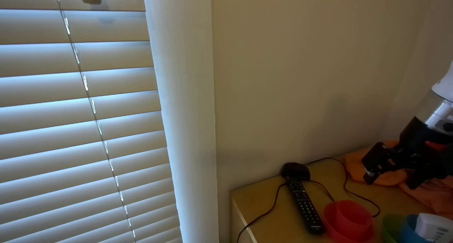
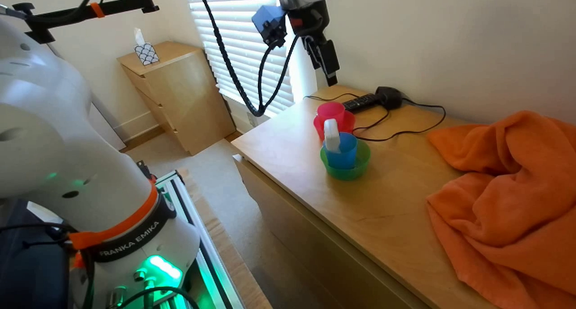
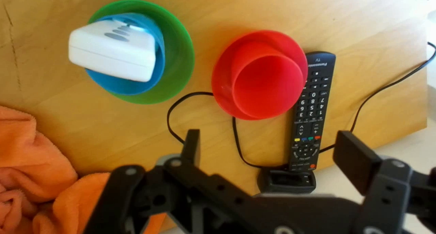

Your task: Put the black remote on the orange cloth

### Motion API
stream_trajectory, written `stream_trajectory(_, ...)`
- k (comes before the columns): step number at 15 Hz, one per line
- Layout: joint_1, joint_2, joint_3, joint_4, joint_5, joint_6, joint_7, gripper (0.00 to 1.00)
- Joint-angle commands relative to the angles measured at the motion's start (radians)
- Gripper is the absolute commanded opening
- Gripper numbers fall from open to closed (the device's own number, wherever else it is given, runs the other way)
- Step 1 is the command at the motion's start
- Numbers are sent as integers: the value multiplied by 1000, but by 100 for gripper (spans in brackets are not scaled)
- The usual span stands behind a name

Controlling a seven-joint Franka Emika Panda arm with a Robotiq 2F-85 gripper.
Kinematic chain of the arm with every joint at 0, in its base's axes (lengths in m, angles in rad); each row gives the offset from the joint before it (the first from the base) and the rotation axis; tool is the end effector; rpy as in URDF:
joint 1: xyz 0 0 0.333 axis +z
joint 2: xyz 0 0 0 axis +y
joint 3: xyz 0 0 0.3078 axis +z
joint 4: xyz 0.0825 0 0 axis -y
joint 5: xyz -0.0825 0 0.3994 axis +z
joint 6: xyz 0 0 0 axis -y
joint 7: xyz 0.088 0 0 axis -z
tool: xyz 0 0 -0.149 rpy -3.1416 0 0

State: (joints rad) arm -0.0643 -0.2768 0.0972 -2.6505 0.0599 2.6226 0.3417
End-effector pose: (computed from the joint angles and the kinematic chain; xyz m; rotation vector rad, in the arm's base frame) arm 0.4538 0.0122 0.2983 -3.0151 0.5447 -0.3729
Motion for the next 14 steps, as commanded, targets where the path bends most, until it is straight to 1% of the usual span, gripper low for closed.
stream_trajectory(1, 9, 5, -9, 1, -4, 0, 2, 100)
stream_trajectory(2, 9, 6, -9, 1, -4, 0, 2, 100)
stream_trajectory(3, -8, 27, 10, 12, -35, 12, 52, 100)
stream_trajectory(4, -34, 104, 41, 57, -97, 36, 118, 100)
stream_trajectory(5, -45, 142, 56, 84, -145, 38, 153, 100)
stream_trajectory(7, -53, 219, 89, 152, -290, 18, 264, 100)
stream_trajectory(9, -19, 303, 90, 234, -415, -13, 368, 100)
stream_trajectory(10, 8, 346, 75, 276, -449, -14, 391, 100)
stream_trajectory(11, 34, 383, 57, 311, -473, -13, 409, 100)
stream_trajectory(12, 58, 425, 39, 347, -458, -7, 397, 100)
stream_trajectory(14, 91, 506, 18, 399, -374, 13, 327, 100)
